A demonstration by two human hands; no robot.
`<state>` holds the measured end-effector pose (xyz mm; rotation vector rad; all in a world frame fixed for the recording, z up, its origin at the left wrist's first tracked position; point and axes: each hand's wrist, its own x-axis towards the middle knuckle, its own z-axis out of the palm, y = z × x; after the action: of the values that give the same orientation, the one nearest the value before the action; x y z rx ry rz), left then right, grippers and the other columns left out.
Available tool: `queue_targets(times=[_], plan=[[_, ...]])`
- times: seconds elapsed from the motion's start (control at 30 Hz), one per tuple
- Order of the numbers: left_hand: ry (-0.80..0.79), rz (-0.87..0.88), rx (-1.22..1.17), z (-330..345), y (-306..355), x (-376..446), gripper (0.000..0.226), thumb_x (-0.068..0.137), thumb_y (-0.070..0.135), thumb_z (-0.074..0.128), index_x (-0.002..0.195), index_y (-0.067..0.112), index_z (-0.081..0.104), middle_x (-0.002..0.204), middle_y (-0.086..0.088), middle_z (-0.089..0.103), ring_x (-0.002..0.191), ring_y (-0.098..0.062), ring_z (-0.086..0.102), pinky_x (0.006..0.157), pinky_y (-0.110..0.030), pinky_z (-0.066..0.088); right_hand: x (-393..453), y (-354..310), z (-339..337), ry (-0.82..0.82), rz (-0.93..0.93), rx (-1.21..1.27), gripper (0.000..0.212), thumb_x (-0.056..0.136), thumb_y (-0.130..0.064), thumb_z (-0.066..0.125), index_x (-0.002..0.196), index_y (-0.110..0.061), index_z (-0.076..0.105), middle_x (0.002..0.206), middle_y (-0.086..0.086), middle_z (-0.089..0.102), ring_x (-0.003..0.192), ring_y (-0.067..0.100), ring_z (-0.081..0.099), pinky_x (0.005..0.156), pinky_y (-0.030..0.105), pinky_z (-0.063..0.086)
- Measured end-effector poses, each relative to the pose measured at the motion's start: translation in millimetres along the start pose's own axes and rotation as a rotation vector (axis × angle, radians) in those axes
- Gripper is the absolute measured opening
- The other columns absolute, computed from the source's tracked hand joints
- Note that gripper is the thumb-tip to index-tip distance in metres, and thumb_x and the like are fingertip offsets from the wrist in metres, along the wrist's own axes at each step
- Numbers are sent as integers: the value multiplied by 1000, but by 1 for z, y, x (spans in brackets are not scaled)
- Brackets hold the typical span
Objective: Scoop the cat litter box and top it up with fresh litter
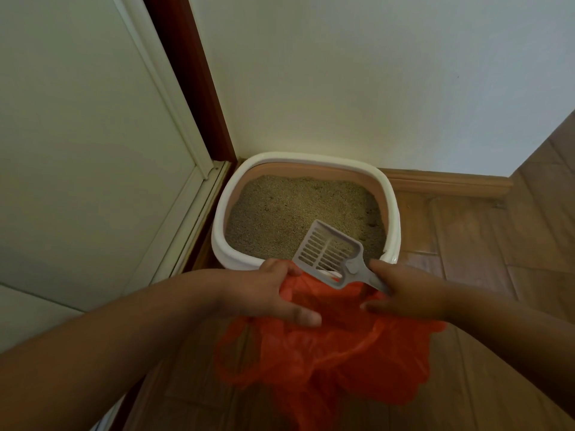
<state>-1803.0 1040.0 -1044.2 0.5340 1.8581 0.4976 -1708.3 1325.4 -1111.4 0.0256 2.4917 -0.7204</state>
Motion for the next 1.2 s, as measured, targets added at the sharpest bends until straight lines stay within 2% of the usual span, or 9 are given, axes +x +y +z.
queue_targets(times=[0.2, 0.33, 0.43, 0.53, 0.63, 0.8, 0.97, 1.1, 1.2], plan=[[-212, 0, 490, 5, 3, 0, 134, 60, 44, 95, 142, 71, -8, 161, 22, -23, 152, -34, 10, 112, -56, 39, 5, -3, 1, 45, 36, 18, 64, 84, -57, 73, 137, -37, 42, 114, -16, 62, 99, 4, 63, 88, 30, 57], [-275, 32, 750, 7, -10, 16, 96, 73, 25, 88, 140, 62, 29, 161, 20, -10, 144, -38, 28, 103, -55, 49, 3, -8, -1, 57, 37, 17, 55, 85, -48, 76, 129, -36, 45, 107, -17, 62, 94, 3, 64, 86, 28, 58], [-127, 22, 852, 7, -20, 28, 54, 87, 18, 74, 137, 29, 57, 156, 0, 28, 126, -26, 52, 96, -40, 54, 4, -6, -2, 34, 38, -22, 57, 84, -47, 77, 129, -39, 44, 112, -16, 61, 98, 4, 62, 88, 29, 57], [125, 68, 823, 4, -19, 27, 39, 94, 6, 59, 132, 9, 63, 136, 0, 54, 105, -18, 62, 80, -23, 49, 3, -3, -1, -1, 40, -13, 51, 85, -46, 75, 125, -45, 45, 114, -17, 60, 101, 3, 61, 88, 26, 54], [334, 206, 746, -8, -14, 18, 27, 94, 2, 56, 116, 9, 72, 150, 2, 45, 113, -14, 57, 90, -21, 47, -2, -4, -4, -54, 52, 70, 41, 89, -43, 73, 120, -44, 46, 106, -23, 58, 96, -2, 60, 79, 14, 48], [627, 423, 509, -22, -15, 8, 26, 90, -4, 55, 97, 9, 77, 130, 5, 59, 114, -8, 55, 90, -11, 42, -7, -4, -7, -90, 83, 352, 37, 89, -36, 75, 118, -42, 53, 113, -14, 65, 100, 4, 67, 73, 16, 53], [673, 625, 203, -21, -15, 0, 47, 81, -11, 53, 71, 33, 64, 115, 15, 62, 105, -1, 60, 83, -15, 51, -7, -4, -1, 25, 50, 410, 44, 86, -33, 79, 124, -38, 56, 116, -12, 69, 103, 5, 69, 86, 26, 58], [692, 711, 50, -17, -11, -7, 49, 78, -15, 52, 71, 31, 65, 113, 4, 66, 101, -4, 64, 79, -14, 52, -7, -6, -1, 88, 4, 439, 44, 87, -28, 79, 124, -39, 57, 112, -15, 70, 98, -4, 68, 79, 20, 58], [735, 761, 22, -18, -7, -10, 41, 75, -15, 52, 72, 24, 66, 108, 1, 66, 100, -8, 64, 81, -14, 50, -7, -8, 0, 91, -6, 455, 38, 87, -28, 79, 120, -34, 61, 108, -10, 74, 96, 0, 71, 83, 27, 61]])
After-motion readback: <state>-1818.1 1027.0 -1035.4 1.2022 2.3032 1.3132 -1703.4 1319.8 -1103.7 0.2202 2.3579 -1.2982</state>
